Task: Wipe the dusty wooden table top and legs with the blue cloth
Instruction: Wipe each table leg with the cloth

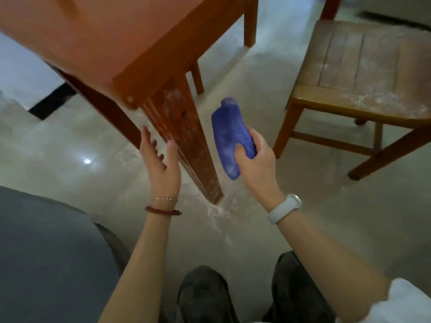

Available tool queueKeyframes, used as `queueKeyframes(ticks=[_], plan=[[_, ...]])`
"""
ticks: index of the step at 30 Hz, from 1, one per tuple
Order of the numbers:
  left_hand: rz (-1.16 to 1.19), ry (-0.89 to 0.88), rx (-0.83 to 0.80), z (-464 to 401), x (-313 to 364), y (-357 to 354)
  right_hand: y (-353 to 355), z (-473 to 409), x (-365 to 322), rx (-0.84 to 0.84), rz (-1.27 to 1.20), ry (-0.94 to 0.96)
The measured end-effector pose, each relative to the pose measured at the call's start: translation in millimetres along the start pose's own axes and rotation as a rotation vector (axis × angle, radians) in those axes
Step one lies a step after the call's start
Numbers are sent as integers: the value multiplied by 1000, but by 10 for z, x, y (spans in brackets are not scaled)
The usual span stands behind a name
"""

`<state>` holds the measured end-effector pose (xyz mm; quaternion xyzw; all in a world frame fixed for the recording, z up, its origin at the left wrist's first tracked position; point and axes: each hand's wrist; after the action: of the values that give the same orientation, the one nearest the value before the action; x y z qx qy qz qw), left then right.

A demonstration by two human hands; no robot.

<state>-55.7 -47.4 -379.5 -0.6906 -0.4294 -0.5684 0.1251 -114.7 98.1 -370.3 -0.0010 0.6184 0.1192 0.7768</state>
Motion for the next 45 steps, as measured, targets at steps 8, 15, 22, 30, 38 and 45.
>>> queueKeyframes(ticks=[8, 15, 22, 30, 38, 45], plan=[[183, -204, -6, -173, -336, -55, -563, -121, -215, 232, -117, 636], [253, -214, -132, -295, -378, 94, -921, -29, -475, 250, 5, 888], [320, -192, -214, -336, -578, 224, -1001, -98, 1156, -80, 560, 460], [284, -155, -262, -246, -825, 184, -731, 4, 691, 137, 22, 481], [328, -107, -239, -225, -807, 158, -1075, -270, 675, 169, 194, 724], [215, -153, -272, -137, -954, 91, -1070, -272, 1681, -96, 357, -83]])
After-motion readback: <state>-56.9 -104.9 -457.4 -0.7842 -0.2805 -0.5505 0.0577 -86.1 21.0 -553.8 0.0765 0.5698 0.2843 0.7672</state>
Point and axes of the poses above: each hand's wrist, its own z-axis away from the middle knuckle, its own y-axis out of the back of the hand, x = y × z, and after that the axes turned 11 degrees about -y, right-handed
